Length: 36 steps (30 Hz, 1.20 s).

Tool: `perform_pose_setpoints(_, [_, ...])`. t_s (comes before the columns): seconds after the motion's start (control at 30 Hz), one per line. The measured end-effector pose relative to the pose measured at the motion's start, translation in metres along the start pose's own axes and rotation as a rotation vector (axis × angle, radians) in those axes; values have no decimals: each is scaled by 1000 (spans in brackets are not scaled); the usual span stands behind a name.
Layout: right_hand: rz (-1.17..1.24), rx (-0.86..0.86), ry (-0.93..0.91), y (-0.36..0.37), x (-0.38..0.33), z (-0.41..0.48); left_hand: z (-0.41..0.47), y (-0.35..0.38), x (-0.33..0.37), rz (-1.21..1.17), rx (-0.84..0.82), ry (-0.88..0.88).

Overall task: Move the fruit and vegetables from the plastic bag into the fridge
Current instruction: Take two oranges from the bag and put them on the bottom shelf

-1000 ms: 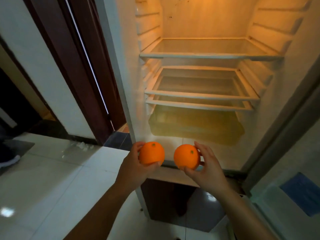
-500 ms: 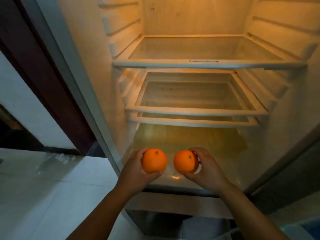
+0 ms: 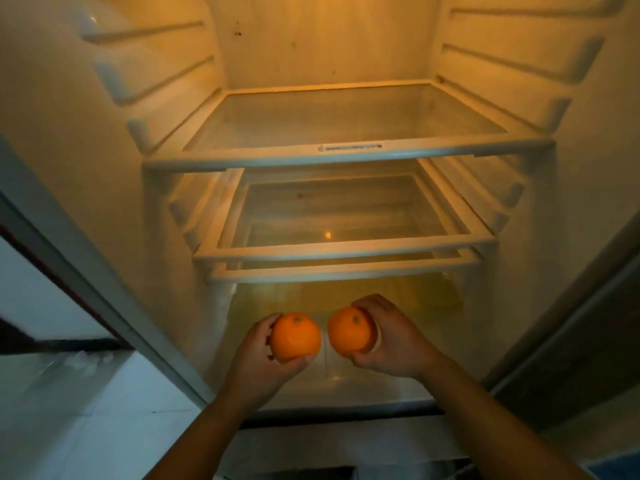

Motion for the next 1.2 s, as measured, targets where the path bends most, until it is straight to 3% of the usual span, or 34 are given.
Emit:
perform_pose_setpoints(0.27, [-15,-112,-111,7,-3,19,-11,4,-8,16,44,-55])
perform_pose_setpoints(0.7, [152,-59,74,14,-12,-48,-12,-9,17,-2,153,34])
perform_pose_setpoints(1.03, [211,15,181,19,-29,-95,-12,2,-19,280,-50,5])
perform_pose_setpoints(1.2, [349,45,254,17,-30,-98,-20,-1,-22,305,-104,-9])
Point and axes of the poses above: each hand's wrist, its own z-axis towards the middle knuckle, its own y-axis out of the palm, x = y × z, the point moved 1 cm from there along z, towards the middle knuckle, and after that the axes turned 14 degrees about y, right-handed, at the moved point
